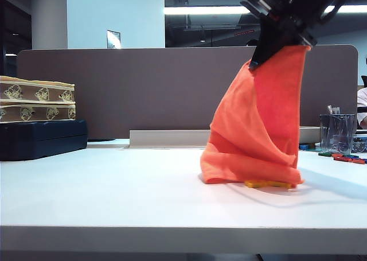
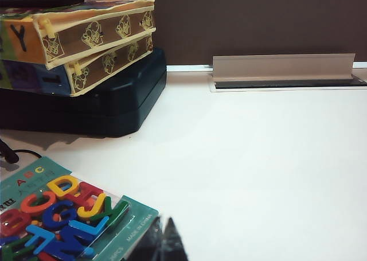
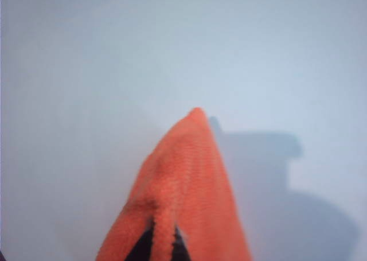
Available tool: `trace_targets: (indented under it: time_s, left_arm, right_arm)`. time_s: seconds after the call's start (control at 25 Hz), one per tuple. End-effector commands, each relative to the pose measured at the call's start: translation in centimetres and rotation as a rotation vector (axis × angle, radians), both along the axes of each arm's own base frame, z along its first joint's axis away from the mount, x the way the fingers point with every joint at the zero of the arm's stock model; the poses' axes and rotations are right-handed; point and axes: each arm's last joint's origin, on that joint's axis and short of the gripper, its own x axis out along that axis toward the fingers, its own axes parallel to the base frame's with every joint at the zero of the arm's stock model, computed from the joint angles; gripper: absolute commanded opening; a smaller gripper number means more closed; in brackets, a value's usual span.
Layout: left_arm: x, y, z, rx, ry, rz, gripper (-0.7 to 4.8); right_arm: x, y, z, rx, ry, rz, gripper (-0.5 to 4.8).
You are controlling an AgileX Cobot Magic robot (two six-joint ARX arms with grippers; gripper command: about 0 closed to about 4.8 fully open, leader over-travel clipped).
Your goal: Use an orange cloth to wipe the letter magnets on the table away for a distance.
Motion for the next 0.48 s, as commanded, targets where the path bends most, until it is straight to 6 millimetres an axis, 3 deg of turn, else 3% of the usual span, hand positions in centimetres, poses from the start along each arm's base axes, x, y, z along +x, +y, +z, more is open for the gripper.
trace_targets:
  time_s: [0.04,0.32,0.48]
  left_arm:
    - [0.0,0.0,0.1,-0.006,-0.011,-0.003,-0.05]
    - [0.0,0.0,0.1,-0.006,-0.011,-0.003,-0.05]
    - [0.0,0.0,0.1,-0.006,-0.011,-0.004,-0.05]
  right_arm:
    - [-0.7,-0.3,1.4,-0.011,-0.064,-0.010,-0.09]
    - [-1.0,-0.4,2.1,-0.014,-0.098,-0.022,-0.09]
    - [-1.5,-0.5,3.7,0.015,-0.200,-0.023,-0.09]
